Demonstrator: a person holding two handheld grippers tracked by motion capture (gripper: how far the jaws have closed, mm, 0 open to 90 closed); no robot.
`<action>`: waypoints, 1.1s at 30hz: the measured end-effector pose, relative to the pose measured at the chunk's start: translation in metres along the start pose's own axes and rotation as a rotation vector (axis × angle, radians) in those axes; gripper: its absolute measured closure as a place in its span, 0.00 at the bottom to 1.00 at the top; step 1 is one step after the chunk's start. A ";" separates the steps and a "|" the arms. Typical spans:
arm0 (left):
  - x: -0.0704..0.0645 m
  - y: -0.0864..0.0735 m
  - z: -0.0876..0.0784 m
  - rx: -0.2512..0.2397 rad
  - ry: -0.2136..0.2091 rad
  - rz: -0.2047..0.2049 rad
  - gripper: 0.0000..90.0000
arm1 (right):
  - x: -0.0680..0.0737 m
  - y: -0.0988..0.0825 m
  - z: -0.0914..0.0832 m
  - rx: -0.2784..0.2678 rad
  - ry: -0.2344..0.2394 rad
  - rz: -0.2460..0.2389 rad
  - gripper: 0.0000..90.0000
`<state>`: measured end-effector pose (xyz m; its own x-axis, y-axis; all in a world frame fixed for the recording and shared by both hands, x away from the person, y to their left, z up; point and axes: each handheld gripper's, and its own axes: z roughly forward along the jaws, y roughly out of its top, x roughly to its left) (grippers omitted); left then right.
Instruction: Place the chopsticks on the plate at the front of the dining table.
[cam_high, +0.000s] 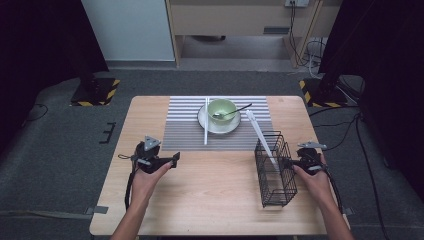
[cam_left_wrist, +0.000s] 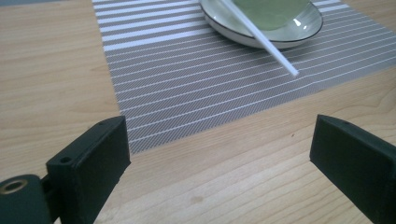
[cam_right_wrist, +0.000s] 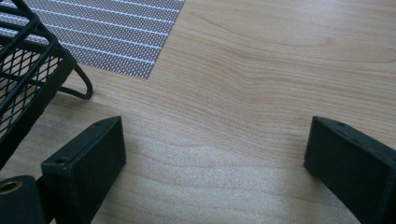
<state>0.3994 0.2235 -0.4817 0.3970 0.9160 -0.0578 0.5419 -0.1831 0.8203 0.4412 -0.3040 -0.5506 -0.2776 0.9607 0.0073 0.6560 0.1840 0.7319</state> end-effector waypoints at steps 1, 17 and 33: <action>0.002 -0.002 0.000 0.005 0.003 -0.001 0.05 | 0.000 0.000 0.000 0.000 0.000 0.000 0.06; 0.024 -0.032 -0.003 0.091 0.015 -0.010 0.05 | 0.001 0.000 0.000 0.000 -0.002 0.001 0.06; 0.055 -0.066 0.000 0.174 0.102 -0.005 0.03 | 0.002 0.000 0.000 0.001 -0.005 0.007 0.05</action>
<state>0.3854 0.2856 -0.5395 0.3211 0.9471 0.0035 0.6671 -0.2288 0.7090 0.4407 -0.3021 -0.5507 -0.2699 0.9629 0.0087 0.6587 0.1780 0.7311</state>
